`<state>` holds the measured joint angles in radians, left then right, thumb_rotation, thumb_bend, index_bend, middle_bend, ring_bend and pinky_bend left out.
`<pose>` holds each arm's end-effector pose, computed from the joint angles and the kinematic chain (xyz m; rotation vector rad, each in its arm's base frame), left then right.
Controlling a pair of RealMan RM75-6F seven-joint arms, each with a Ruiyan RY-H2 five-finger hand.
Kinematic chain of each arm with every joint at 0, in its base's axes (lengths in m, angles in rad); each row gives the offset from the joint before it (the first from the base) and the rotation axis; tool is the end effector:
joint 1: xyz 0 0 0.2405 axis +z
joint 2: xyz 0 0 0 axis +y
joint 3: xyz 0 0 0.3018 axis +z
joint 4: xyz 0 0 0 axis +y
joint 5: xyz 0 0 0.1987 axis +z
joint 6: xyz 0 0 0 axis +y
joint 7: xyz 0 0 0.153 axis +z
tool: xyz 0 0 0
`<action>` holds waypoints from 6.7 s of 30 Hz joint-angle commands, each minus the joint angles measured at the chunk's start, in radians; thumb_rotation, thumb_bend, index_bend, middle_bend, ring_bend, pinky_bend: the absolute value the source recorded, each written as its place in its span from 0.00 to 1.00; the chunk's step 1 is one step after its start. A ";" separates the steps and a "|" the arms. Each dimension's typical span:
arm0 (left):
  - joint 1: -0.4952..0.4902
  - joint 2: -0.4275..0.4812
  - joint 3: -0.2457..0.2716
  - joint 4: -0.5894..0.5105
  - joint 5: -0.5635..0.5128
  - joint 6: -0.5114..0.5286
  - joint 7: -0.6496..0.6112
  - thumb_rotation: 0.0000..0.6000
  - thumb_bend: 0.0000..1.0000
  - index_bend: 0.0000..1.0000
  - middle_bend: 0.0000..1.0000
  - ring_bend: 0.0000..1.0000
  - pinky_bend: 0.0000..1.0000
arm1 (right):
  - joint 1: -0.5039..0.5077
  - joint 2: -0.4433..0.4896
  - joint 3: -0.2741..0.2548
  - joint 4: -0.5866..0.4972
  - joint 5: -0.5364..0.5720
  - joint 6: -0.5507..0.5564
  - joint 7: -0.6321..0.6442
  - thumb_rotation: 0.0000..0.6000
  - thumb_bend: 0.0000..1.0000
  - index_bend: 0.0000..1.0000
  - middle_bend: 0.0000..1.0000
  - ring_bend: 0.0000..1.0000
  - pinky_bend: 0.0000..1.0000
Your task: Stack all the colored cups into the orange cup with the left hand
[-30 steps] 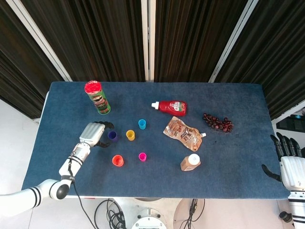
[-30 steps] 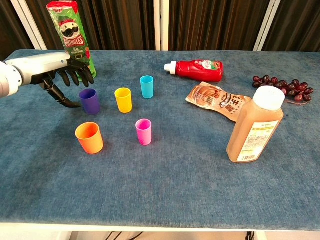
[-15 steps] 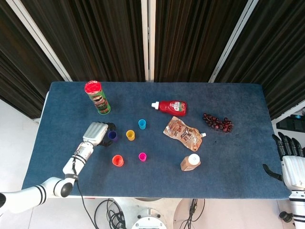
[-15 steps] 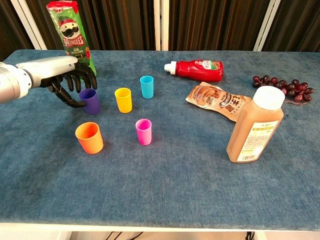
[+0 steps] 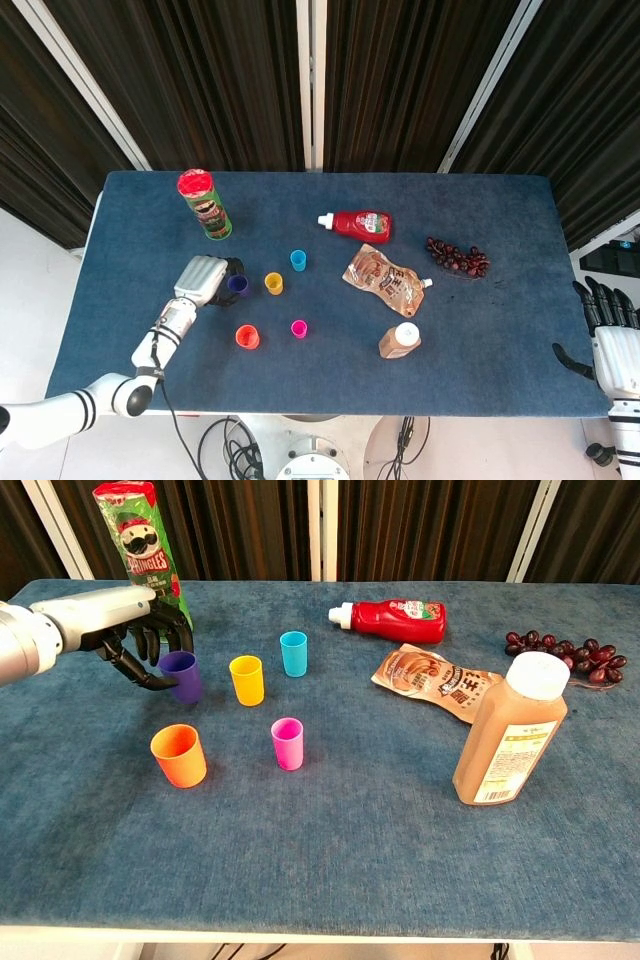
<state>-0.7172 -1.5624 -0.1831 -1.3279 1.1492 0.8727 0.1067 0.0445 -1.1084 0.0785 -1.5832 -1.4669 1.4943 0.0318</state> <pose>-0.2157 0.3945 -0.0087 -1.8013 -1.1222 -0.9310 -0.3624 -0.1841 0.2038 1.3096 -0.9056 0.8824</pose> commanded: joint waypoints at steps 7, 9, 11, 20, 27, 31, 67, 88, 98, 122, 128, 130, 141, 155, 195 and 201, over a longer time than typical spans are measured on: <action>0.092 0.244 -0.001 -0.325 -0.035 0.097 0.025 1.00 0.29 0.46 0.48 0.48 0.43 | -0.002 0.016 -0.002 -0.010 -0.015 0.009 0.013 1.00 0.16 0.00 0.00 0.00 0.00; 0.117 0.294 0.017 -0.399 -0.031 0.111 0.027 1.00 0.29 0.46 0.48 0.48 0.43 | 0.000 0.017 -0.001 -0.013 -0.019 0.009 0.014 1.00 0.16 0.00 0.00 0.00 0.00; 0.136 0.322 0.038 -0.452 -0.012 0.127 0.032 1.00 0.29 0.46 0.48 0.48 0.43 | 0.003 0.019 -0.001 -0.019 -0.024 0.008 0.013 1.00 0.16 0.00 0.00 0.00 0.00; 0.201 0.319 0.121 -0.530 0.142 0.199 -0.003 1.00 0.29 0.46 0.48 0.48 0.43 | 0.010 0.024 0.003 -0.046 -0.017 -0.003 -0.003 1.00 0.16 0.00 0.00 0.00 0.00; 0.218 0.266 0.152 -0.502 0.175 0.211 0.017 1.00 0.29 0.46 0.49 0.47 0.43 | 0.009 0.029 0.006 -0.065 -0.007 -0.002 -0.019 1.00 0.16 0.00 0.00 0.00 0.00; 0.215 0.241 0.147 -0.494 0.179 0.214 0.031 1.00 0.28 0.46 0.49 0.47 0.43 | 0.010 0.028 0.007 -0.076 0.009 -0.010 -0.033 1.00 0.16 0.00 0.00 0.00 0.00; 0.168 0.164 0.131 -0.473 0.122 0.170 0.143 1.00 0.25 0.28 0.38 0.39 0.40 | 0.012 0.030 0.008 -0.071 0.016 -0.019 -0.002 1.00 0.17 0.00 0.00 0.00 0.00; 0.145 0.167 0.060 -0.459 0.102 0.209 0.155 1.00 0.25 0.29 0.37 0.36 0.39 | 0.007 0.033 0.005 -0.069 0.010 -0.011 0.008 1.00 0.17 0.00 0.00 0.00 0.00; -0.012 0.040 -0.071 -0.247 -0.083 0.081 0.206 1.00 0.25 0.30 0.37 0.36 0.39 | -0.003 0.034 0.001 -0.067 0.001 0.004 0.022 1.00 0.17 0.00 0.00 0.00 0.00; -0.135 -0.119 -0.033 -0.005 -0.205 -0.007 0.297 1.00 0.24 0.34 0.36 0.36 0.39 | -0.004 0.037 -0.001 -0.062 -0.002 -0.001 0.044 1.00 0.17 0.00 0.00 0.00 0.00; -0.147 -0.138 -0.025 0.018 -0.194 -0.014 0.291 1.00 0.24 0.37 0.38 0.36 0.40 | -0.005 0.041 0.002 -0.056 0.007 -0.004 0.055 1.00 0.17 0.00 0.00 0.00 0.00; -0.149 -0.142 -0.024 0.024 -0.187 -0.015 0.285 1.00 0.24 0.38 0.39 0.37 0.41 | -0.005 0.039 0.001 -0.054 0.006 -0.006 0.056 1.00 0.17 0.00 0.00 0.00 0.00; -0.158 -0.179 -0.035 0.070 -0.169 -0.013 0.236 1.00 0.27 0.46 0.47 0.43 0.44 | -0.006 0.035 -0.001 -0.040 0.010 -0.010 0.069 1.00 0.17 0.00 0.00 0.00 0.00; -0.111 -0.082 -0.060 -0.099 -0.163 0.084 0.238 1.00 0.27 0.52 0.53 0.47 0.47 | -0.007 0.041 0.000 -0.041 0.005 -0.009 0.073 1.00 0.17 0.00 0.00 0.00 0.00; 0.130 0.116 0.130 -0.543 0.009 0.284 0.309 1.00 0.28 0.51 0.52 0.47 0.47 | 0.008 0.052 -0.013 -0.101 -0.012 -0.025 0.007 1.00 0.17 0.00 0.00 0.00 0.00; 0.130 0.110 0.128 -0.534 -0.020 0.276 0.336 1.00 0.28 0.51 0.52 0.47 0.47 | 0.011 0.051 -0.011 -0.104 -0.005 -0.031 0.006 1.00 0.17 0.00 0.00 0.00 0.00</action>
<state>-0.5868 -1.4518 -0.0558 -1.8628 1.1319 1.1506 0.4396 0.0553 -1.0573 0.0672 -1.6868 -1.4722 1.4629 0.0381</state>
